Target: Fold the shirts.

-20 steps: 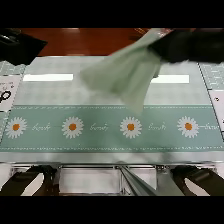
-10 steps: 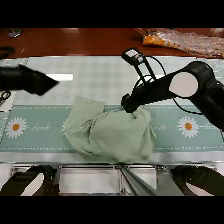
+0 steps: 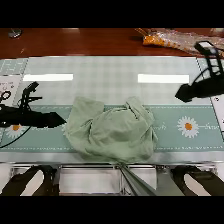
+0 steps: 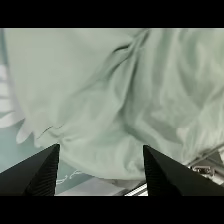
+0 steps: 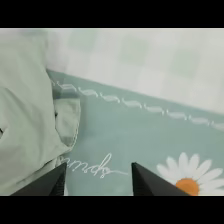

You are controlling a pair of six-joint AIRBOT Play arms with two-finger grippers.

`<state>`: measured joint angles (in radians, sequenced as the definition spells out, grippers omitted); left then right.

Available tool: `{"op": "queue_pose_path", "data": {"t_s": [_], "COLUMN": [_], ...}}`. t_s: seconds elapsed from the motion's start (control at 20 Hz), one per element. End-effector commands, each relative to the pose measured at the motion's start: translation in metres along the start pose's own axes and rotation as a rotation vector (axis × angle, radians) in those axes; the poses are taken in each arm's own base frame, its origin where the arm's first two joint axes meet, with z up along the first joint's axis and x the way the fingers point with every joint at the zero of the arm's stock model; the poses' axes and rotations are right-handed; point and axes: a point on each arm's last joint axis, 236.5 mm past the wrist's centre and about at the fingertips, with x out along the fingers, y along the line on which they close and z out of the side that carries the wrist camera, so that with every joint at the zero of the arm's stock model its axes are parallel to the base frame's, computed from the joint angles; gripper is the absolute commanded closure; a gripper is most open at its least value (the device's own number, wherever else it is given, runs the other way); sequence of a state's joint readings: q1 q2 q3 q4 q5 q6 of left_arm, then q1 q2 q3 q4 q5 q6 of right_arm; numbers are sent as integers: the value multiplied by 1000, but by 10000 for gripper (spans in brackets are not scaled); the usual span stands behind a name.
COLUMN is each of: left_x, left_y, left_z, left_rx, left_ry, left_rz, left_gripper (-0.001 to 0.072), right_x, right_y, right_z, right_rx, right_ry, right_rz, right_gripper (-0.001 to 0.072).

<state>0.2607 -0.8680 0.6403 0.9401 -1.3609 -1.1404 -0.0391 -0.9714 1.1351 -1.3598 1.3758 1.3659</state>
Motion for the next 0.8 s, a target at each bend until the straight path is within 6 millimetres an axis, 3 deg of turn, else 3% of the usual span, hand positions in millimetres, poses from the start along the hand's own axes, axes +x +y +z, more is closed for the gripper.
{"op": "queue_pose_path", "data": {"t_s": [0.0, 0.15, 0.3, 0.4, 0.5, 0.6, 0.7, 0.75], "left_x": [2, 24, 57, 73, 85, 90, 93, 94], "left_y": [40, 52, 50, 43, 37, 34, 30, 29], "left_z": [-12, -26, -46, -46, -34, -22, -21, -21], "left_rx": [-203, -307, -358, -384, -380, -359, -315, -301], "left_ry": [-31, 69, 243, 278, 245, 202, 206, 209], "left_rz": [-11, -82, -183, -249, -284, -279, -276, -275], "left_gripper": [98, 98, 116, 119, 232, 258, 466, 528], "right_x": [10, 28, 29, 29, 29, 28, 28, 29], "right_y": [-15, -15, -14, -14, -13, -11, -12, -13], "right_z": [-25, -37, -40, -41, -43, -46, -50, -51], "right_rx": [200, 223, 218, 216, 214, 211, 209, 207], "right_ry": [-13, 6, 14, 20, 28, 45, 58, 61], "right_rz": [160, 179, 183, 185, 189, 193, 189, 183], "right_gripper": [214, 214, 214, 214, 214, 215, 215, 215]}}
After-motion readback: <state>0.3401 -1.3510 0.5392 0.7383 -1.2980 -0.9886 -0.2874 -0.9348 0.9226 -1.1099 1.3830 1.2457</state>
